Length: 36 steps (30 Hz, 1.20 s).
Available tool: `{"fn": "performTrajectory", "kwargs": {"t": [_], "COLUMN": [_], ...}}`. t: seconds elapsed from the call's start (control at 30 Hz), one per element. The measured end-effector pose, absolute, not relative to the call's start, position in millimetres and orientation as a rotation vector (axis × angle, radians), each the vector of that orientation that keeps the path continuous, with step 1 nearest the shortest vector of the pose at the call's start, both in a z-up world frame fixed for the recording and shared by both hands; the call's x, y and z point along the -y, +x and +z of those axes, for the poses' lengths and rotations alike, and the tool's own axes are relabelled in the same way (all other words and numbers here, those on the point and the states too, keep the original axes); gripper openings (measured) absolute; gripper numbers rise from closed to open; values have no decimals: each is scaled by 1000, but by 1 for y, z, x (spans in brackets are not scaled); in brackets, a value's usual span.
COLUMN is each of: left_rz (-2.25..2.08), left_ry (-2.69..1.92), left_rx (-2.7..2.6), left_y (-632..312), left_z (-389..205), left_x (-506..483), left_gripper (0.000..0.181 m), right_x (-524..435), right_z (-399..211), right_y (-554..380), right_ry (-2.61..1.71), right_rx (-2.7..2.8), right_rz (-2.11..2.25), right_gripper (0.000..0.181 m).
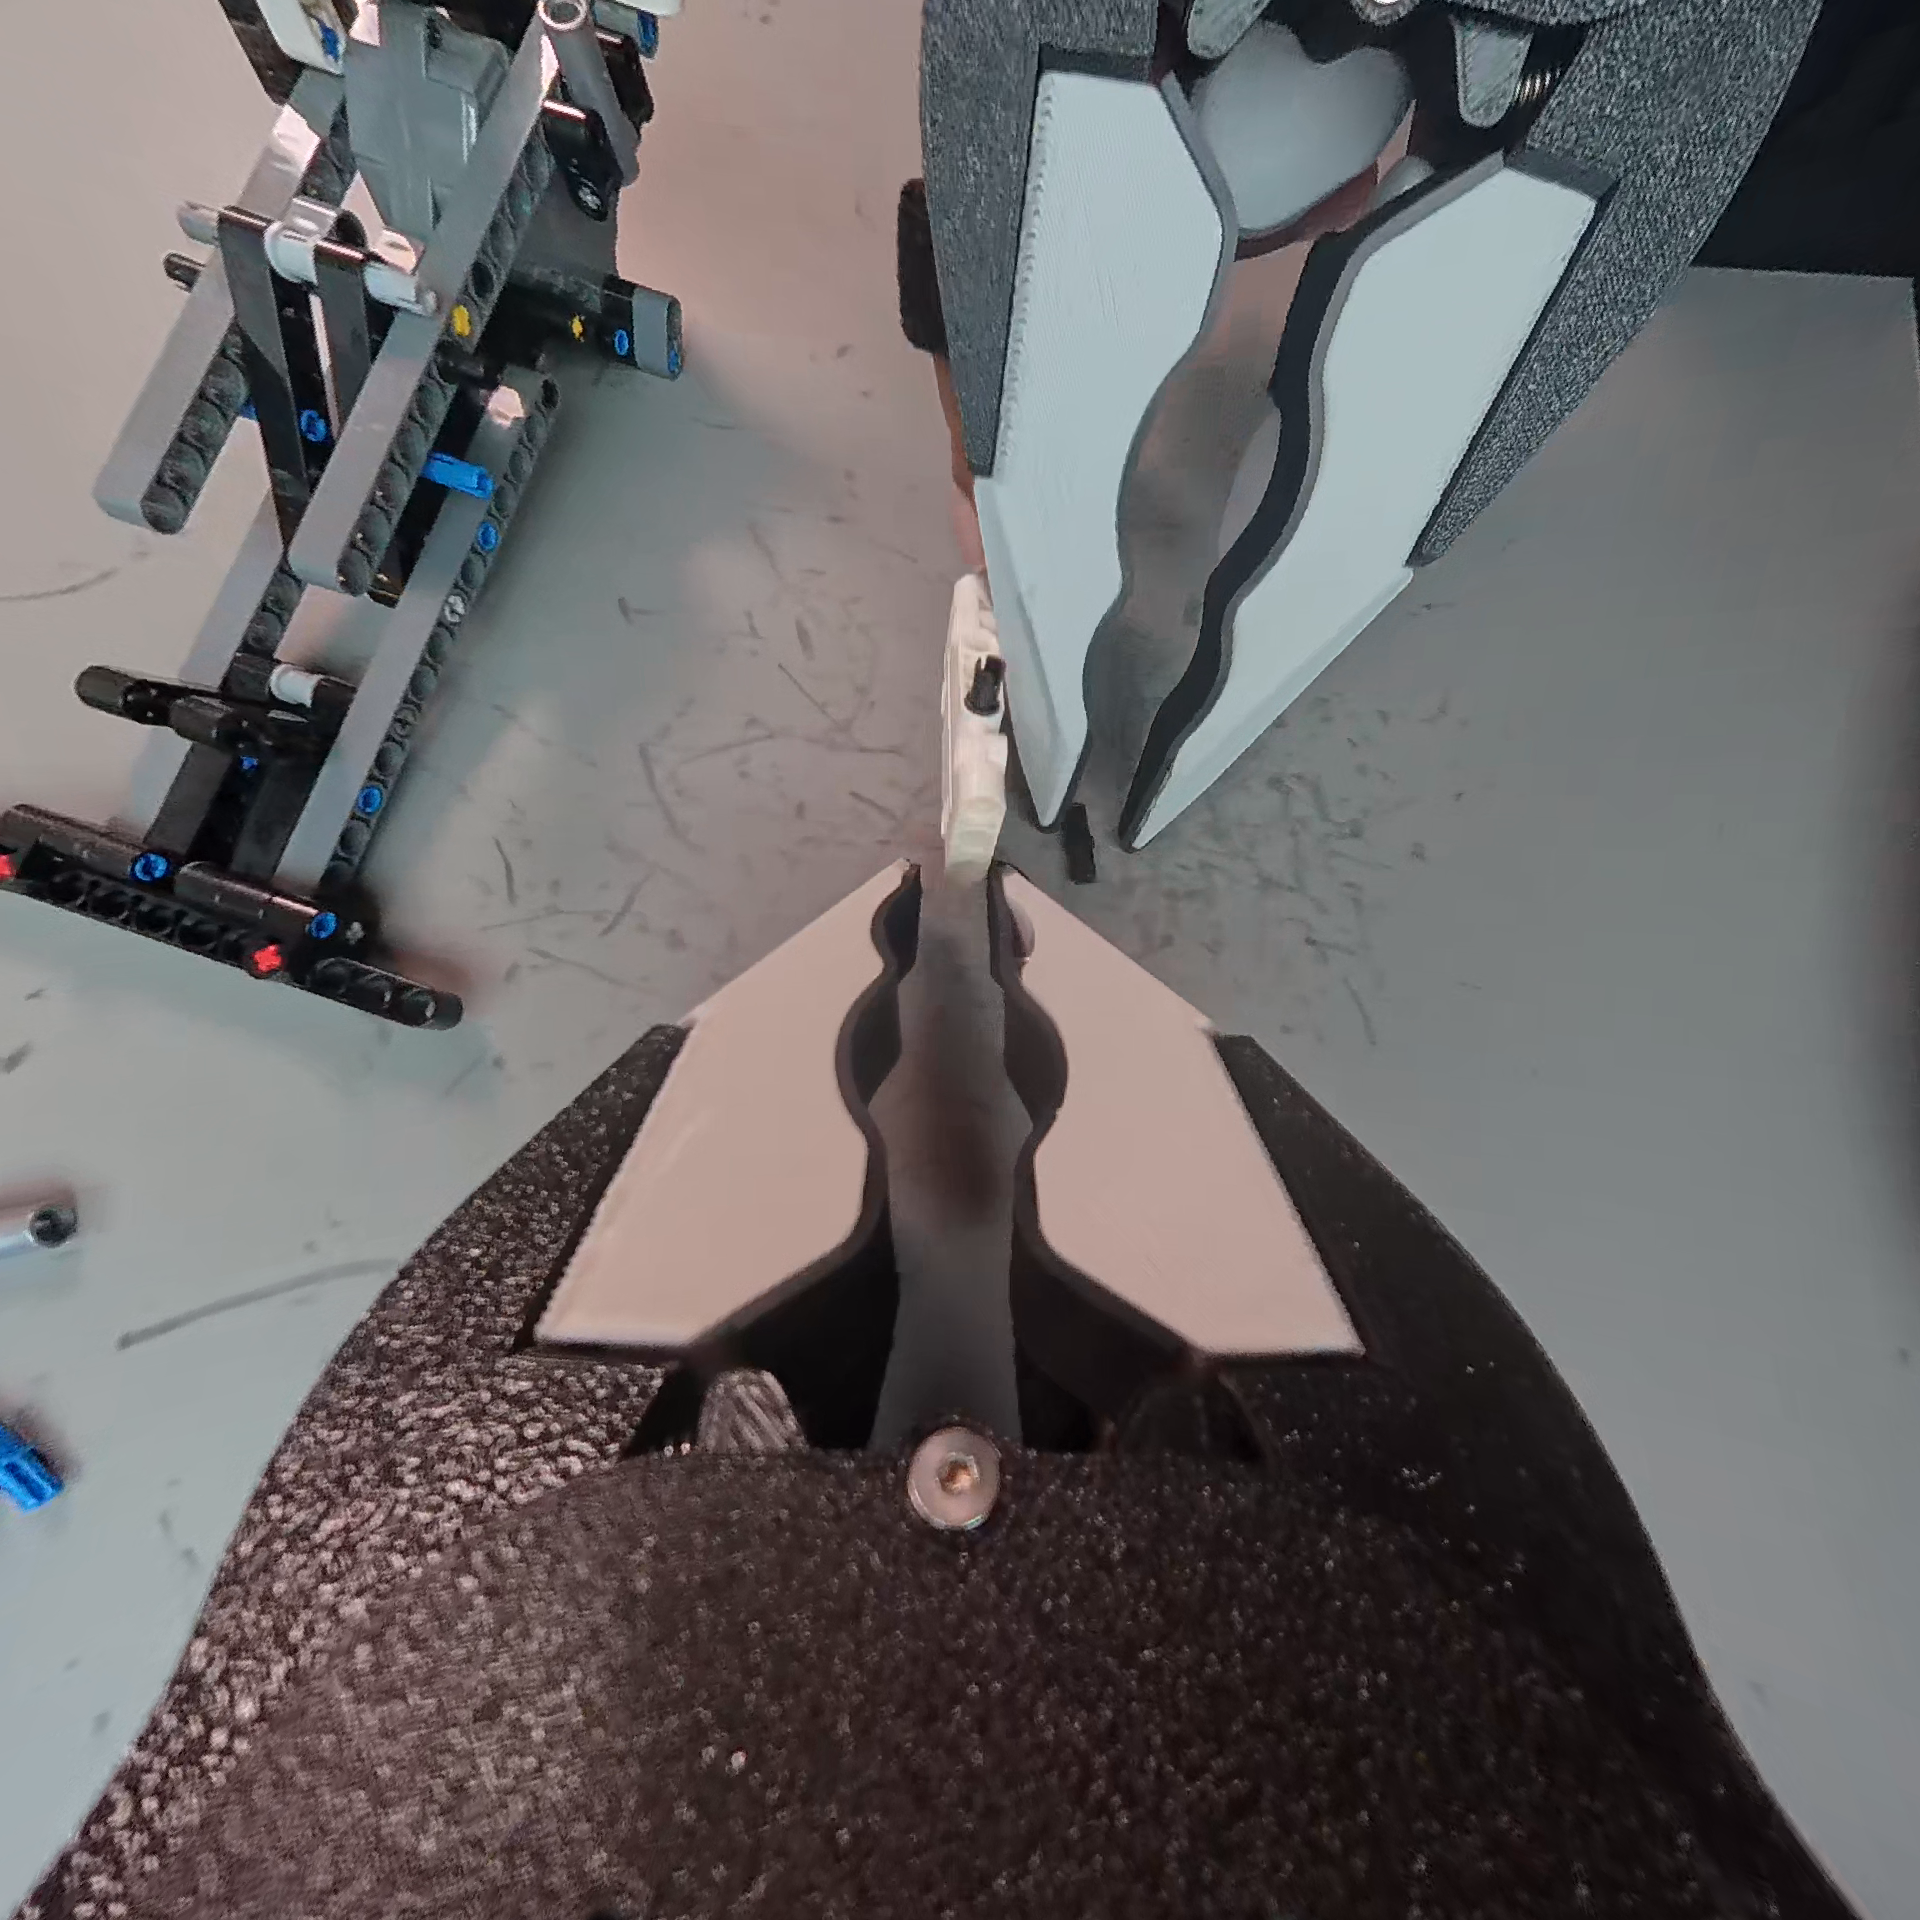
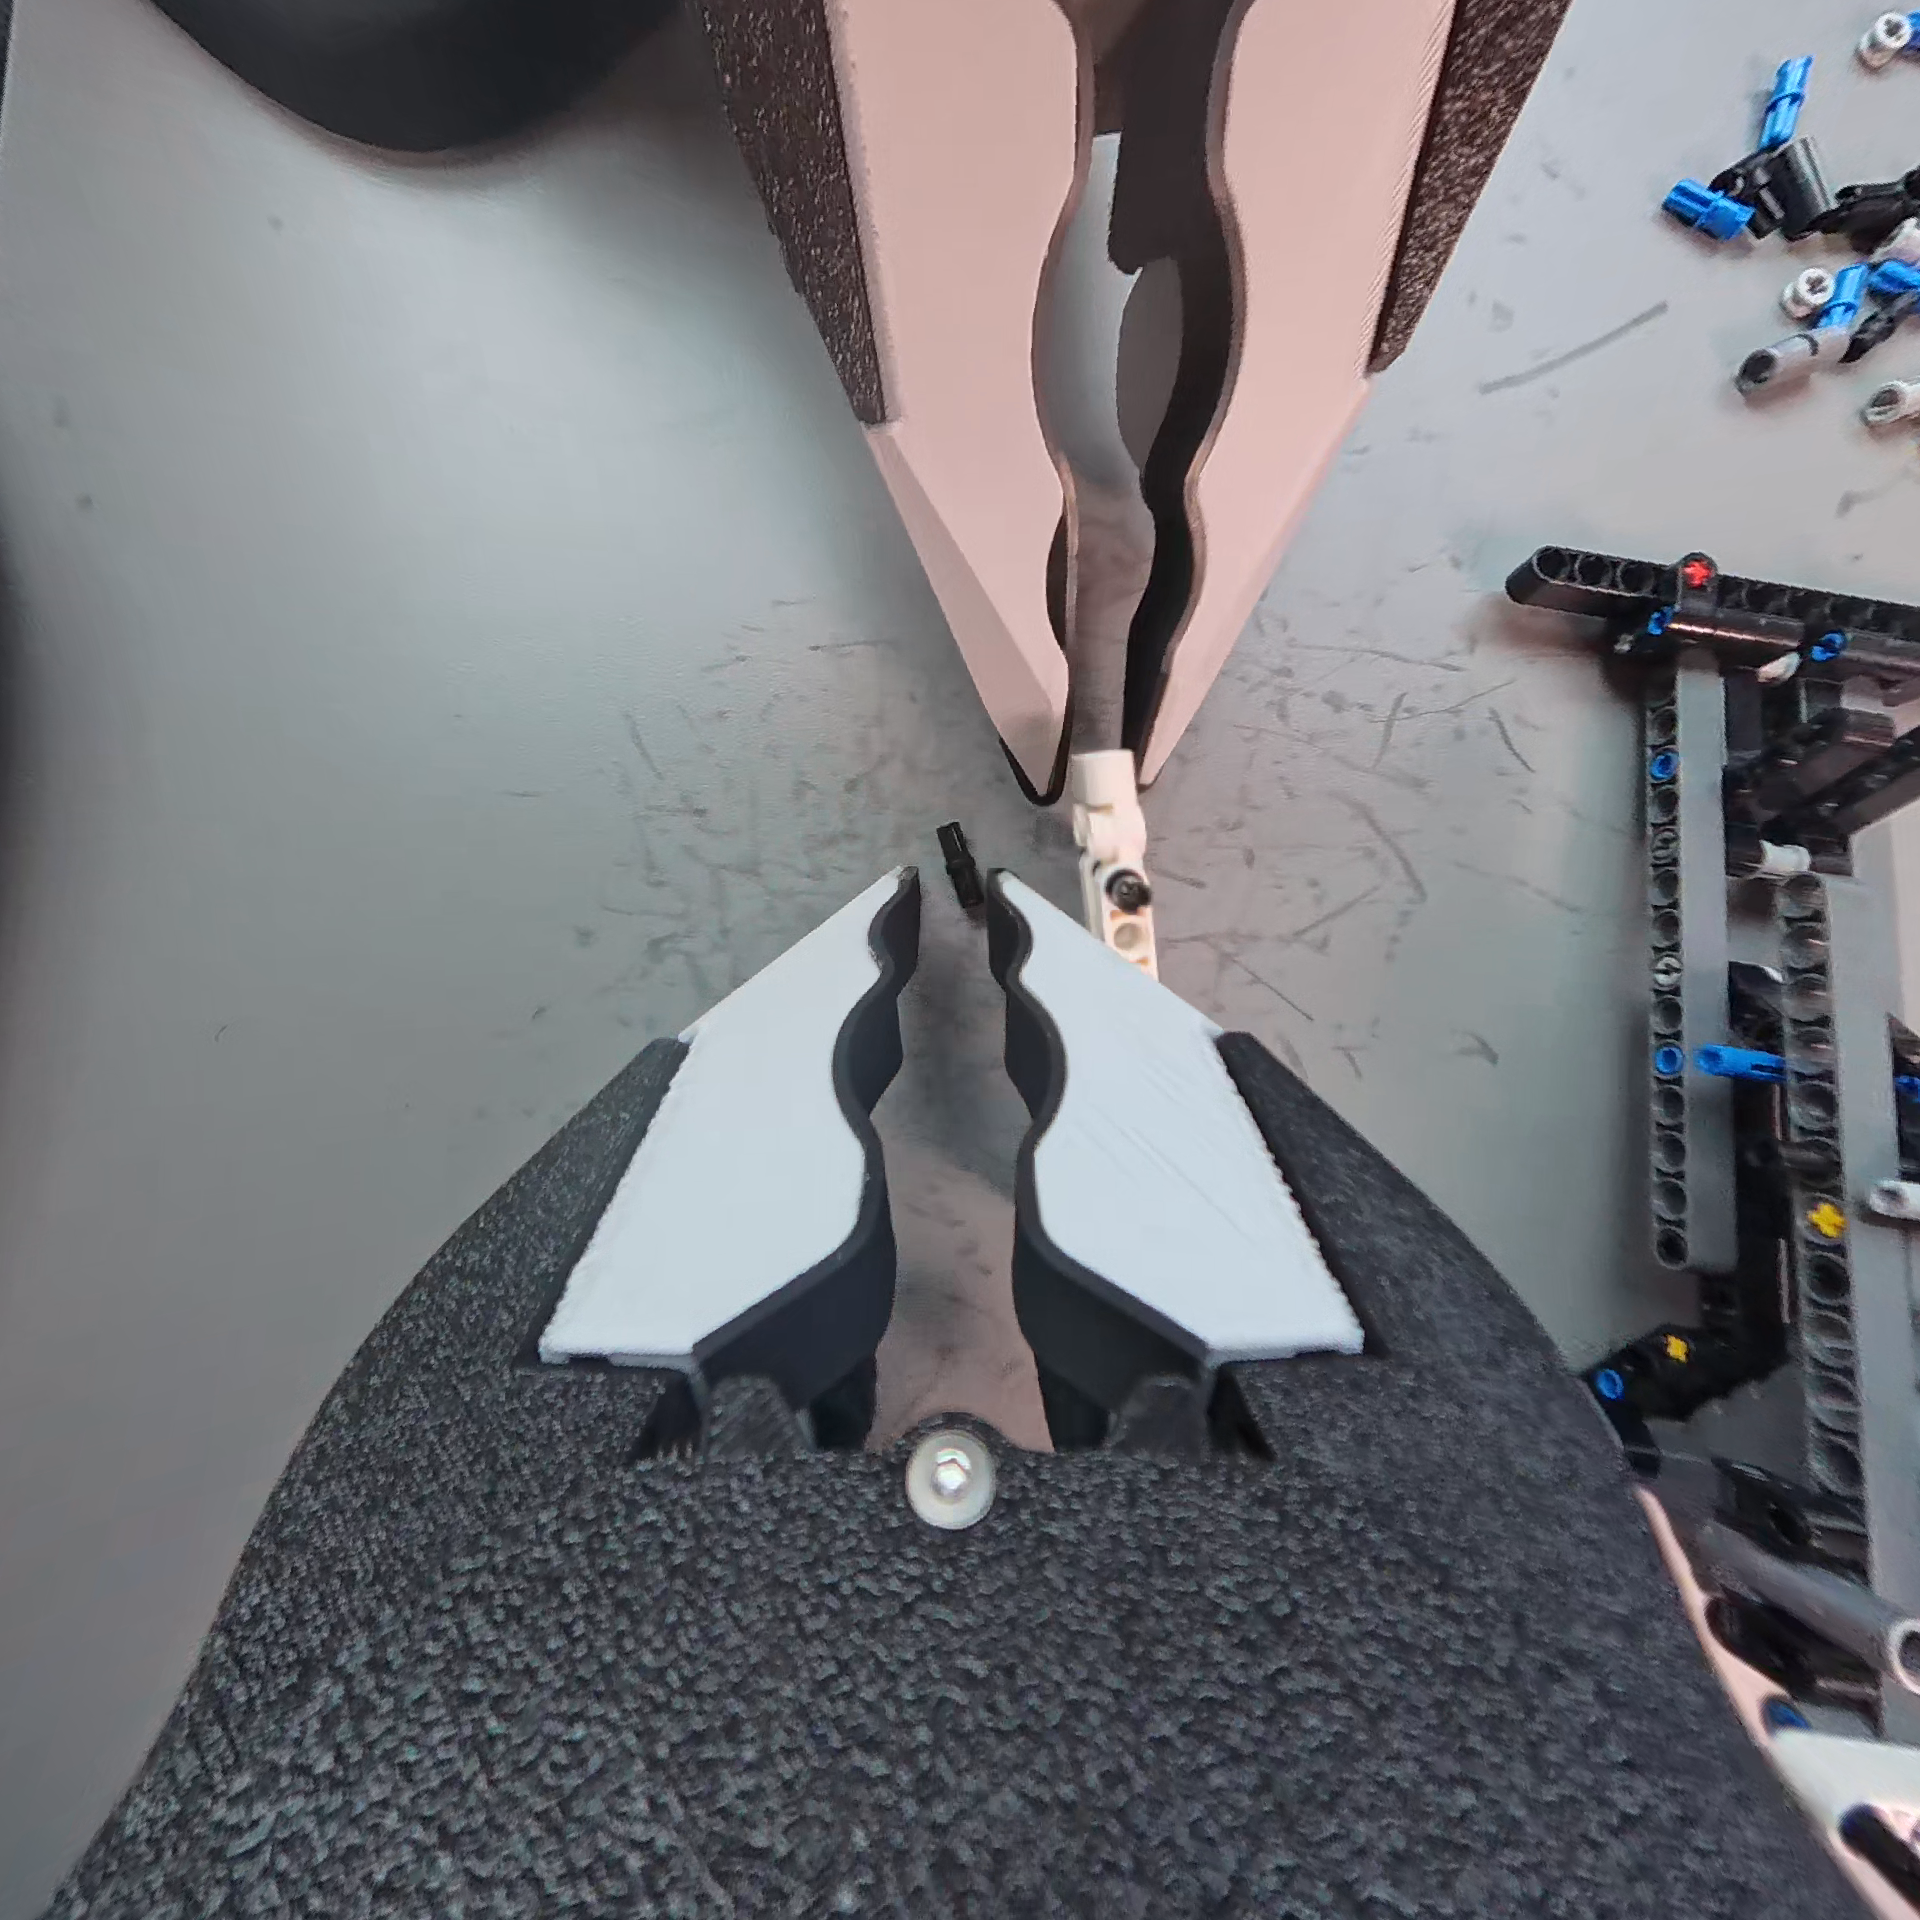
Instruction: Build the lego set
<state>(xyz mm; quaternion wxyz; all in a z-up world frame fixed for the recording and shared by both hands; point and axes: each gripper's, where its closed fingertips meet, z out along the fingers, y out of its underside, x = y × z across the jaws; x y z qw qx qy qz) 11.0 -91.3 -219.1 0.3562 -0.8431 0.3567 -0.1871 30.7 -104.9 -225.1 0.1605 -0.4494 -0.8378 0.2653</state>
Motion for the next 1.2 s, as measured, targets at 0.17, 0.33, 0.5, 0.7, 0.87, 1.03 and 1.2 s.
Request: {"fn": "performTrajectory", "kwargs": {"t": [0.17, 0.33, 0.5, 0.7, 0.87, 1.03, 1.2], "left_rz": [-495, -518, -539, -506, -505, -625, -982], "left_ry": [-2168, -2104, -2064, -1874, -1851, -1814, -1686], "left_rx": [-923, -917, -991, -1103, -1095, -1037, -898], "left_y": [9, 1, 13, 43, 48, 52, 54], "left_z": [-215, -195, -193, -175, -170, -159, -125], "left_x": [94, 105, 115, 124, 123, 126, 136], "left_gripper": [20, 20, 20, 22, 7, 4, 4], "right_x": [108, 102, 102, 118, 125, 127, 136], "right_z": [-225, -211, -207, -181, -171, -153, -120], "right_y": [33, 39, 46, 44, 46, 47, 49], "right_ry": [-1273, -1277, -1278, -1254, -1215, -1156, -986], "right_rx": [2390, 2318, 2284, 2190, 2182, 2116, 1958], "right_rz": [767, 802, 824, 993, 1040, 1137, 1264], "right_gripper": [4, 4, 4, 4, 4, 4, 4]}}
